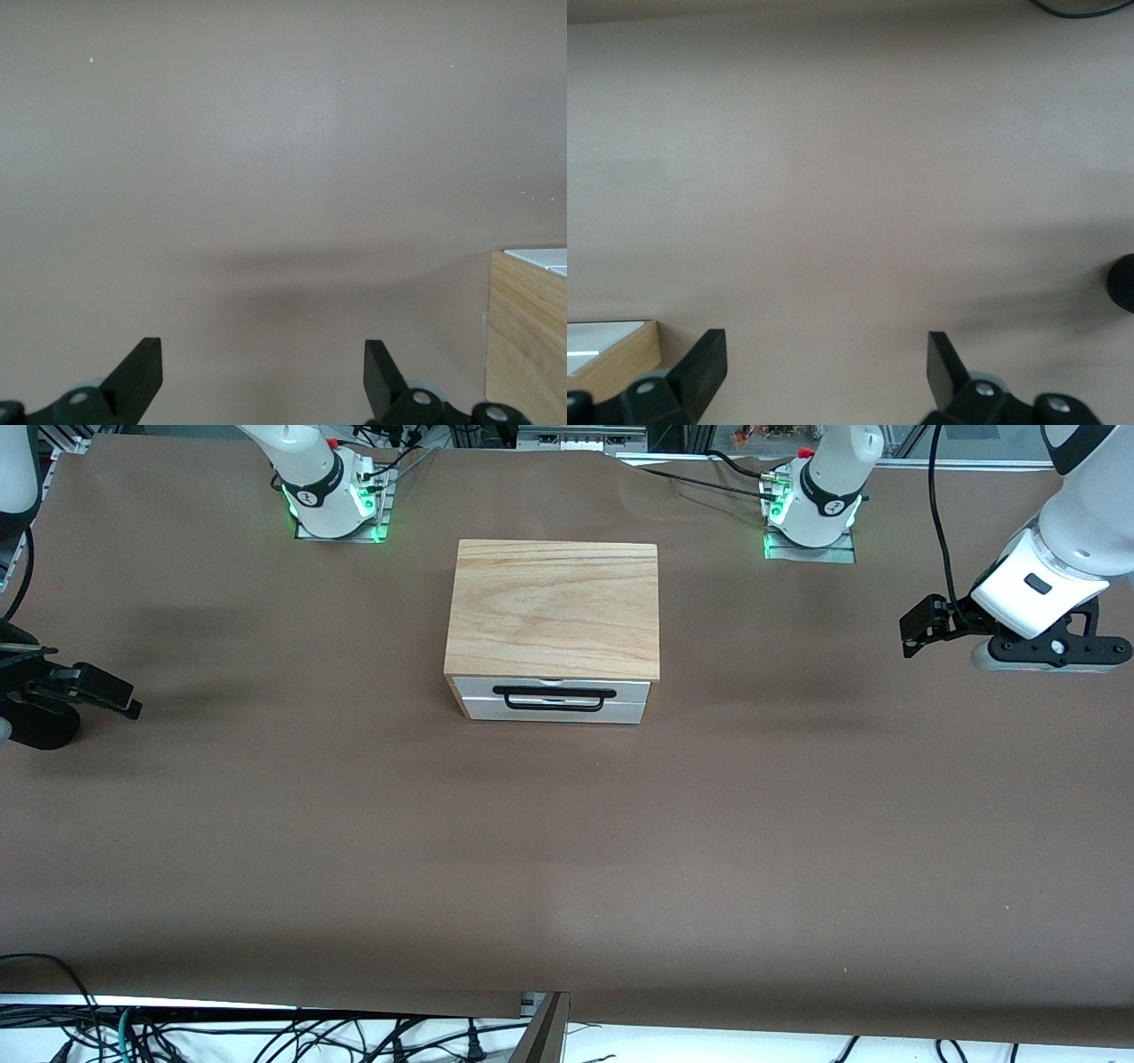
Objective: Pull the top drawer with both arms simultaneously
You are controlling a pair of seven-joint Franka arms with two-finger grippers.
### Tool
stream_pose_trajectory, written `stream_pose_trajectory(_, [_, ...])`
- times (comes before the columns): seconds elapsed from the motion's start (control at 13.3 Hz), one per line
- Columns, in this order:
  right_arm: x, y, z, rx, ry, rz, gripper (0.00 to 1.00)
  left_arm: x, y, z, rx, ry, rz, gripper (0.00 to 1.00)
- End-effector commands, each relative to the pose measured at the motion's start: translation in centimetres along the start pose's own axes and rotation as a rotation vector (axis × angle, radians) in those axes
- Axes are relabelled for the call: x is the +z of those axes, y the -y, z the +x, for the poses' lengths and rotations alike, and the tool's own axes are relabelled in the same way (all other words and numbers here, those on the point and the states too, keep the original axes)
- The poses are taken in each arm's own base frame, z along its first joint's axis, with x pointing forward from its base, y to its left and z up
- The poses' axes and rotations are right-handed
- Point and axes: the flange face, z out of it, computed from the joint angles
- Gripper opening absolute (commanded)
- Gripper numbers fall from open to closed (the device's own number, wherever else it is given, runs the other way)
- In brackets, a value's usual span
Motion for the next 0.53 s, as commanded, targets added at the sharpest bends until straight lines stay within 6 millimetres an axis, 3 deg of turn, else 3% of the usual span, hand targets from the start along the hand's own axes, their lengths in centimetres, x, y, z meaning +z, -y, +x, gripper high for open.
stream_pose_trajectory(0.0, [-0.75, -0.03, -0.4, -0.002, 0.004, -0.005, 1.0, -0.75, -0.11, -0.29, 0.006, -0.004, 0.011, 1.0])
stream_pose_trajectory(0.45, [-0.56, -0.14, -0.32, -0.007, 0.007, -0.009, 1.0, -0.71, -0.02, -0.33, 0.004, 0.001, 0.011, 1.0])
